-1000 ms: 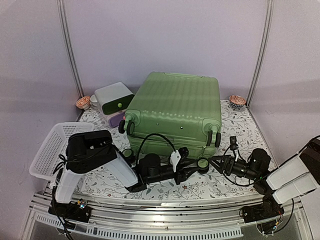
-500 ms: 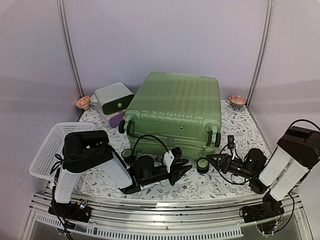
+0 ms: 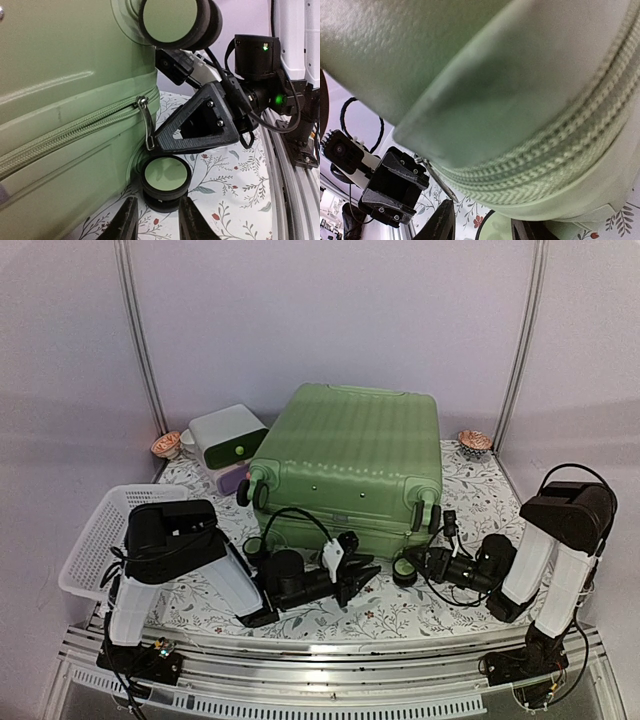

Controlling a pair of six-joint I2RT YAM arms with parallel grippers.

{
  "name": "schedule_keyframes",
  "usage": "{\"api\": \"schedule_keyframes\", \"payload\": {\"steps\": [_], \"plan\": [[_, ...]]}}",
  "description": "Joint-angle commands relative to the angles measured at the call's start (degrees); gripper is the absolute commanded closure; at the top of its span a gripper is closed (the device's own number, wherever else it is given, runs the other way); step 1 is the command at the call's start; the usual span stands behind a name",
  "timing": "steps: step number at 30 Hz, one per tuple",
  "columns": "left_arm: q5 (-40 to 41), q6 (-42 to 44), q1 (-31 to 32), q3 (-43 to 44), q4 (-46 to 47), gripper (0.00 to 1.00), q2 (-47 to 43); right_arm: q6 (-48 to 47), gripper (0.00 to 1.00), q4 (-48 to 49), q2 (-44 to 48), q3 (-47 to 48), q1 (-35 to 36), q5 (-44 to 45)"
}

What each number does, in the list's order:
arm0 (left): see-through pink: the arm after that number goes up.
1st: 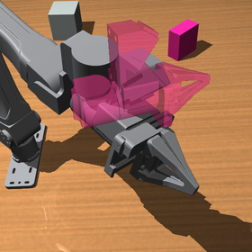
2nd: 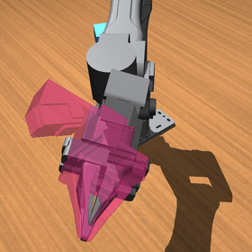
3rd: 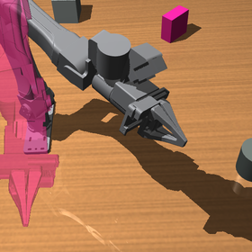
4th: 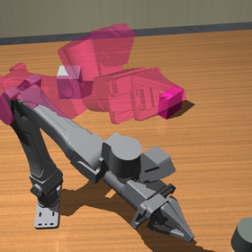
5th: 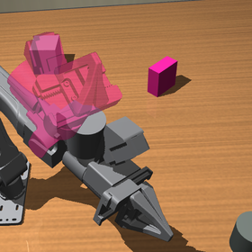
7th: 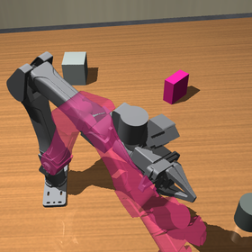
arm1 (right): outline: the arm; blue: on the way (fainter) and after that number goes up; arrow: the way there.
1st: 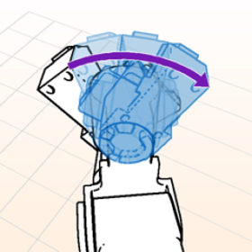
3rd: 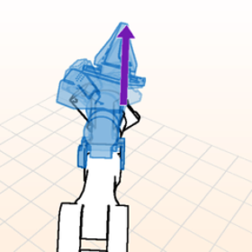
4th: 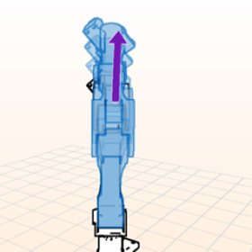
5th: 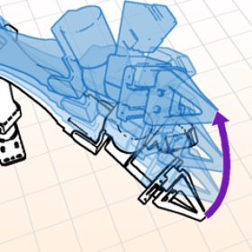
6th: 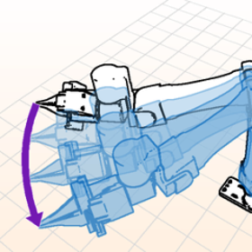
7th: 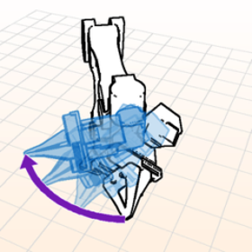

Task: Open, take out, and arrange the luggage
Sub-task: Pick up the zipper from the luggage.

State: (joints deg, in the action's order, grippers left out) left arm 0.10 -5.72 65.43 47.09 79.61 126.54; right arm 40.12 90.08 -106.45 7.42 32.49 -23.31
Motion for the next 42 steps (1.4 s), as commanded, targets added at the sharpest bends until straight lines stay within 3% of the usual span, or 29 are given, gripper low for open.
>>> {"api": "schedule_keyframes", "payload": {"steps": [1, 11, 24, 27, 35, 42], "plan": [[0.03, -0.68, -1.09, -0.52, 2.19, 0.69, -1.0, 0.55, 0.59, 13.68, -2.06, 2.51, 1.34, -0.15], [-0.35, -0.98, -1.27, -0.51, 2.46, 0.7, -0.86, -0.45, 0.6, 14.79, -0.55, 4.35, 2.03, 0.57], [-0.61, -0.79, -1.32, -0.71, 2.8, 0.7, -0.86, -2.2, 0.61, 7.59, 5.3, 4.49, 2.79, 2.59], [-0.68, -0.88, -1.36, -0.84, 2.89, 0.7, -0.86, -2.24, 0.66, 7.12, 4.9, 4.85, 2.7, 3.33], [-0.52, -0.77, -1.36, -1.55, 3.76, 0.7, -1.03, -1.64, 0.97, 2.4, 6.54, 4.59, 2.78, 6.79], [0.62, -1.41, -1.63, -1.65, 3.75, 0.7, -1.08, -4.81, 0.98, -11.38, 15.31, 2.14, 2.7, 11.2]]}}
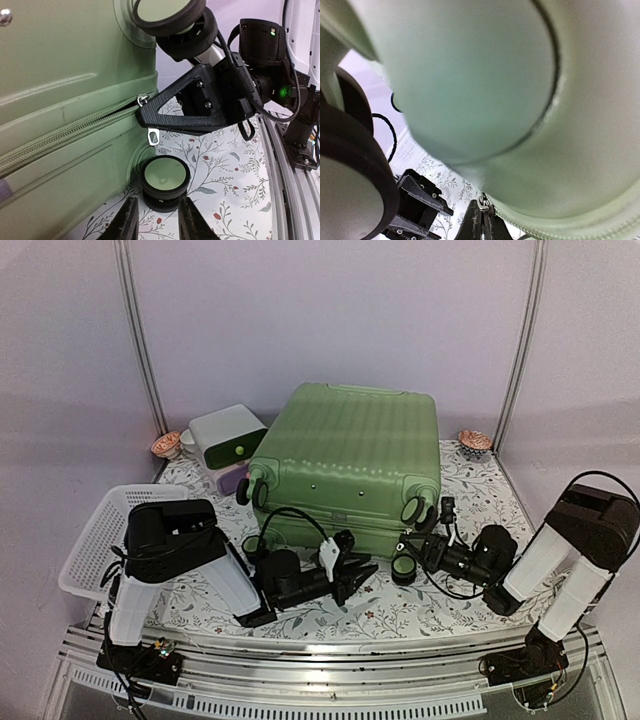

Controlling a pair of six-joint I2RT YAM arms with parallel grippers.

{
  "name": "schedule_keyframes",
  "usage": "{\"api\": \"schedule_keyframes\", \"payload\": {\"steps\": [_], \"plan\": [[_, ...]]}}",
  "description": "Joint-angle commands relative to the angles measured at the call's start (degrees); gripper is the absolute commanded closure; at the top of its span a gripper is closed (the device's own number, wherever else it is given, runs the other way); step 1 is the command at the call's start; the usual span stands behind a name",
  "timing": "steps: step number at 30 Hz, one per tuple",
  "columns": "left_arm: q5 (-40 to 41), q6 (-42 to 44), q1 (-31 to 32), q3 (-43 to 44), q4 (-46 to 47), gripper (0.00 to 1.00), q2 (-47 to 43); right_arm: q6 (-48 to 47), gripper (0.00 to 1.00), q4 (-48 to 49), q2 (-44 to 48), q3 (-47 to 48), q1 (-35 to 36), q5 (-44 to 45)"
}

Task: Open, take out, and arrange the luggage
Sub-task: Pick up the zipper from the luggage, then pick up the wheels of luggage from the luggage.

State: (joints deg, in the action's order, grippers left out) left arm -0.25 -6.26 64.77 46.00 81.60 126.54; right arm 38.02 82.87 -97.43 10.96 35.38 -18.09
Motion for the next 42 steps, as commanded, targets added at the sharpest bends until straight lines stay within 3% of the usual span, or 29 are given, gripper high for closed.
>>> {"api": "schedule_keyframes", "payload": {"steps": [1, 7, 13, 19, 28, 35, 42], "plan": [[1.18, -1.24, -1.06, -0.68, 1.85, 0.7, -1.12, -3.09, 0.98, -5.93, 7.87, -2.26, -0.23, 6.82], [0.69, -2.71, -1.9, -1.13, 2.74, 0.71, -1.0, -7.01, 0.98, -19.99, 20.39, -6.14, -0.53, 10.73], [-0.07, -2.61, -1.99, -0.22, 2.29, 0.71, -0.42, -11.46, 0.98, -40.05, 32.7, -4.56, -3.36, 13.66], [0.09, -2.68, -2.04, -0.37, 2.16, 0.71, -0.63, -16.06, 0.97, -49.67, 36.01, -2.18, -7.95, 9.78], [5.2, -3.44, -2.74, -3.19, 2.32, 0.7, -4.19, -15.04, 0.96, -49.68, 31.52, -0.09, -7.95, 5.84], [4.94, -5.07, -3.69, -2.97, 2.04, 0.71, -4.17, -11.85, 0.86, -40.29, 25.07, -0.18, -7.94, -9.36], [4.42, -4.99, -3.72, -2.67, 2.44, 0.71, -3.8, -9.02, 0.84, -36.74, 27.77, -3.34, -7.95, -2.71]]}}
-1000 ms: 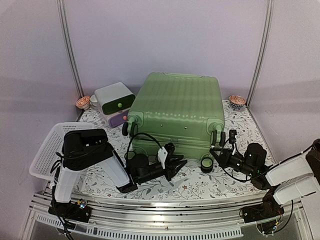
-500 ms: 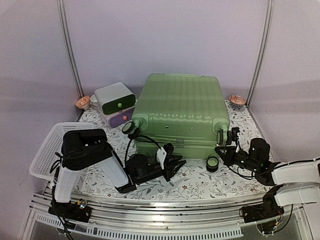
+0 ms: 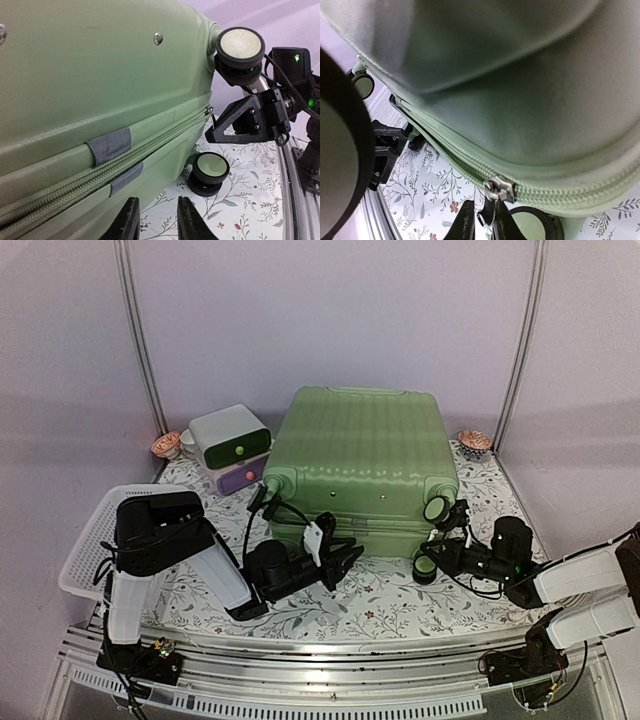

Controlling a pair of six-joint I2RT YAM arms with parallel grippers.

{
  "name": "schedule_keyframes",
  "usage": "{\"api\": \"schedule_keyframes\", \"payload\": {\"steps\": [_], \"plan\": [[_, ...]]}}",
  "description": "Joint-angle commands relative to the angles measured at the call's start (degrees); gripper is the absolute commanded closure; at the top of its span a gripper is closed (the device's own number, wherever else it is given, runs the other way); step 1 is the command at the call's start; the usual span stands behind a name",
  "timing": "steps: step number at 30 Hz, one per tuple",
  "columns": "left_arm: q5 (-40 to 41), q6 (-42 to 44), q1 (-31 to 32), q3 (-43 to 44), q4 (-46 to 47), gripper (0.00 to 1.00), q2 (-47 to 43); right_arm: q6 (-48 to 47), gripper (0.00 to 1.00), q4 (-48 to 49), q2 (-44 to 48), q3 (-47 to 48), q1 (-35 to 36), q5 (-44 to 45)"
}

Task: Open, take out, and arrange the luggage
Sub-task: Pick up the wheels of luggage from the luggage.

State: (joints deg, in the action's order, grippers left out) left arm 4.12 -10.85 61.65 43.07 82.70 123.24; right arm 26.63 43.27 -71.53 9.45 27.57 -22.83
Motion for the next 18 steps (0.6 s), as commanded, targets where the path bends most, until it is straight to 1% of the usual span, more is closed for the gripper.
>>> {"api": "schedule_keyframes", "payload": {"steps": [1, 2, 3, 7, 10, 14, 15, 18], "plan": [[-0.04, -0.37, -0.58, 0.26, 1.4, 0.71, -0.42, 2.57, 0.82, 3.62, 2.63, -2.32, -0.13, 2.74], [-0.18, -0.44, -0.61, 0.3, 1.53, 0.71, -0.31, 2.66, 0.78, 4.44, 3.27, -2.75, -0.17, 2.95], [-0.19, -0.48, -0.59, 0.34, 1.61, 0.71, -0.16, 2.78, 0.77, 5.13, 3.72, -3.03, -0.11, 3.39], [-0.67, -0.66, -0.58, 0.35, 1.77, 0.71, 0.07, 2.73, 0.77, 5.46, 4.0, -2.32, -0.22, 4.48], [-0.74, -0.66, -0.61, 0.2, 1.81, 0.71, 0.03, 2.79, 0.8, 5.15, 2.94, -1.29, -0.37, 4.2], [-0.32, -0.32, -0.58, -0.07, 2.13, 0.71, 0.08, 2.81, 0.95, 4.83, 2.22, -1.16, -0.46, 4.61], [-0.03, -0.28, -0.61, -0.17, 2.16, 0.71, 0.0, 2.77, 0.97, 4.23, 2.45, -1.14, -0.5, 4.9], [0.99, -0.26, -0.59, -0.27, 2.21, 0.71, -0.1, 2.13, 0.97, 0.73, 3.84, -0.91, -0.47, 6.04]]}}
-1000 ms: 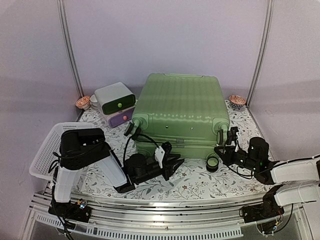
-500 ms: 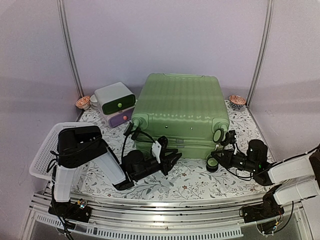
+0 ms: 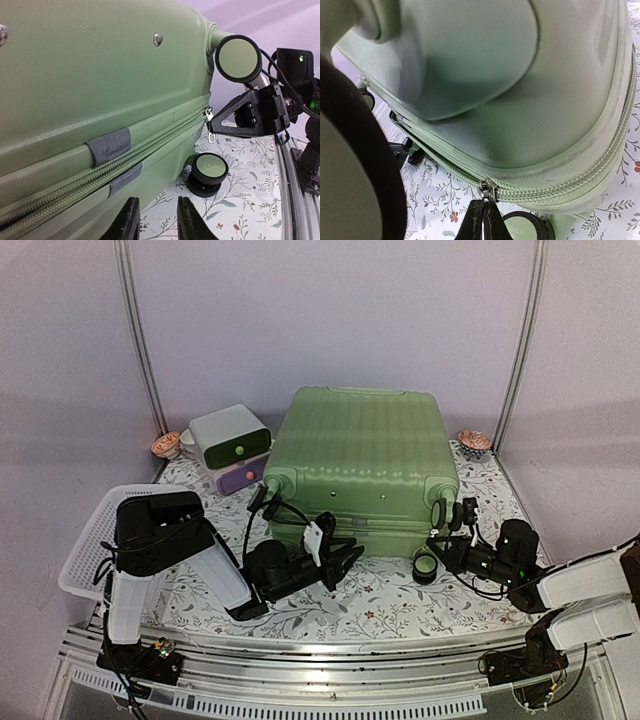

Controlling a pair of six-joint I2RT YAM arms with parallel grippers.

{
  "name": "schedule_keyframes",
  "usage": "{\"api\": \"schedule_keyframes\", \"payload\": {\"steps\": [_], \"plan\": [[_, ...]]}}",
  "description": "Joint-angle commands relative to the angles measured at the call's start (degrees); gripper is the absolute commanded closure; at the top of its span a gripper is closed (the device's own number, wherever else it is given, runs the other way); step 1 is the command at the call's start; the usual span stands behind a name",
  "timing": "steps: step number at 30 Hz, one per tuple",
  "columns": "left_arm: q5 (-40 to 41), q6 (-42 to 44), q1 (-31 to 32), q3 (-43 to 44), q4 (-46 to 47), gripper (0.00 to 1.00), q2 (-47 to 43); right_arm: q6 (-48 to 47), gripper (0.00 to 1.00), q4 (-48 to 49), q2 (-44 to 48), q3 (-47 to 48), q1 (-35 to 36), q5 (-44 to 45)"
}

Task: Open, take out, and arrange the luggage
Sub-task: Pick up the wheels of luggage from the luggage.

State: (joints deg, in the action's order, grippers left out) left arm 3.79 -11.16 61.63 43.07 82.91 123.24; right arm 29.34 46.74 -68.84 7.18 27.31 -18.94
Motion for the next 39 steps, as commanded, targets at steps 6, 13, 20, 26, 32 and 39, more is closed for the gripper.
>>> {"api": "schedule_keyframes", "payload": {"steps": [6, 13, 20, 26, 32, 39], "plan": [[5.17, -0.74, -0.76, 0.07, 0.23, 0.71, -0.43, -1.53, 0.97, -12.99, 5.09, 2.0, -0.21, 10.08], [11.47, -2.94, -1.65, -0.4, -1.93, 0.71, -0.74, -0.62, 0.97, -18.97, 8.2, 1.98, -0.24, 19.78], [13.45, -5.17, -2.62, -0.68, -1.79, 0.71, -0.28, -2.09, 0.97, -23.49, 8.16, 4.73, -0.24, 22.96], [15.42, -7.06, -3.82, -1.63, -1.88, 0.71, -0.7, 1.37, 0.97, -25.96, 10.56, 4.05, -0.19, 28.99], [15.62, -7.37, -3.98, -1.93, -1.8, 0.72, -0.69, 5.07, 0.96, -26.56, 14.66, 2.02, -0.24, 35.8], [15.19, -5.01, -3.75, -5.22, -1.57, 0.73, -5.67, -1.98, 0.95, -24.97, 15.61, 3.5, -0.2, 26.3]]}}
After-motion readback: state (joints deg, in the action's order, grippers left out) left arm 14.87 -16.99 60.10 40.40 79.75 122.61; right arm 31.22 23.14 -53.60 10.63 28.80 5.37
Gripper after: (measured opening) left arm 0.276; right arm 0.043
